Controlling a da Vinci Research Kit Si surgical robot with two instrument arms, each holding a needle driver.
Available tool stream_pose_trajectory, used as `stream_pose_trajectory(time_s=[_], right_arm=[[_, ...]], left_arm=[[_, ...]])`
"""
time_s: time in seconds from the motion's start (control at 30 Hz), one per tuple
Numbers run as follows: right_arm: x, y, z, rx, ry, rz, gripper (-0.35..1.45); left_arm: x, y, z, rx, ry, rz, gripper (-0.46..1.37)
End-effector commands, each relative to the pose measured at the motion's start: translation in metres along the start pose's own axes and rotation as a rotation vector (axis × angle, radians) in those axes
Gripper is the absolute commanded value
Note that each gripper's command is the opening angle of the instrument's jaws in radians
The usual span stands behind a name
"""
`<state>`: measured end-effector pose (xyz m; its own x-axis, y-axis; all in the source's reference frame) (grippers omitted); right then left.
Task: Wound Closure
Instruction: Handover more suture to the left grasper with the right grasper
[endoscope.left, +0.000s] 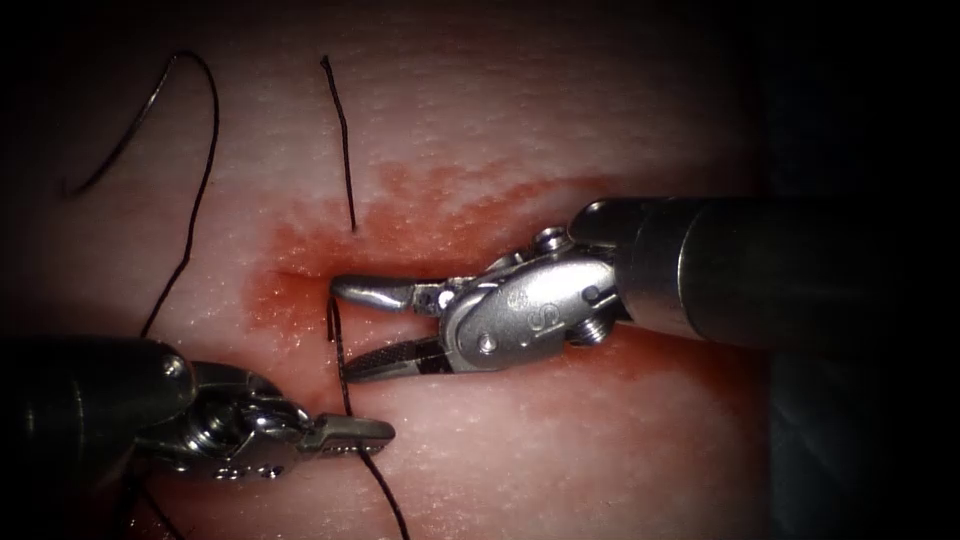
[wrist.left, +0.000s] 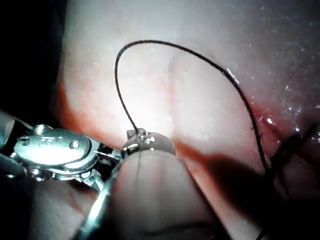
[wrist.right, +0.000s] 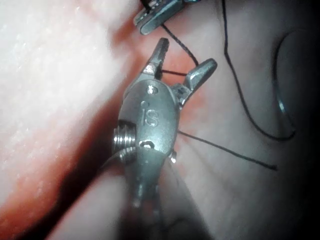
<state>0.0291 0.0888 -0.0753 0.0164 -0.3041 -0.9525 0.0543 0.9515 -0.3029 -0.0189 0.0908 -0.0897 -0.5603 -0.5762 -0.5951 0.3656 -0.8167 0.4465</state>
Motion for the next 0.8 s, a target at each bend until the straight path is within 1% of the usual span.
stream_pose_trajectory(time_s=[0.03, 0.17, 0.37, 0.47, 0.5, 0.53, 0.57, 0.6, 0.63, 0.8], right_arm=[[0.0001, 0.0000, 0.0002, 0.003, 0.003, -0.006, 1.07], [0.0004, -0.0004, 0.0009, 0.016, 0.028, -0.009, 1.06], [0.0005, -0.0004, 0.0013, 0.021, 0.037, -0.022, 1.03], [0.0004, -0.0004, 0.0011, 0.022, 0.038, -0.028, 0.94], [0.0004, -0.0004, 0.0011, 0.027, 0.036, -0.028, 0.82], [0.0004, -0.0004, 0.0010, 0.037, 0.035, -0.028, 0.64], [0.0005, -0.0004, 0.0009, 0.048, 0.037, -0.052, 0.24], [0.0005, -0.0004, 0.0008, 0.052, 0.038, -0.058, 0.10], [0.0005, -0.0005, 0.0007, 0.057, 0.046, -0.059, -0.35], [0.0004, -0.0004, 0.0006, 0.071, 0.071, -0.061, -0.35]], left_arm=[[0.0000, -0.0001, 0.0000, -0.003, 0.001, -0.002, -0.35], [0.0000, -0.0003, -0.0001, -0.003, -0.001, -0.005, -0.35], [0.0000, -0.0004, -0.0002, -0.003, -0.002, -0.007, -0.35], [-0.0001, -0.0005, -0.0003, -0.003, -0.002, -0.009, -0.35], [-0.0001, -0.0005, -0.0003, -0.003, -0.003, -0.010, -0.35], [-0.0001, -0.0005, -0.0003, -0.003, -0.003, -0.010, -0.35], [-0.0001, -0.0005, -0.0003, -0.003, -0.004, -0.010, -0.35], [-0.0001, -0.0006, -0.0003, -0.003, -0.004, -0.011, -0.35], [0.0000, -0.0006, -0.0003, -0.003, -0.005, -0.011, -0.35], [0.0000, -0.0008, -0.0001, 0.000, -0.006, -0.014, -0.35]])
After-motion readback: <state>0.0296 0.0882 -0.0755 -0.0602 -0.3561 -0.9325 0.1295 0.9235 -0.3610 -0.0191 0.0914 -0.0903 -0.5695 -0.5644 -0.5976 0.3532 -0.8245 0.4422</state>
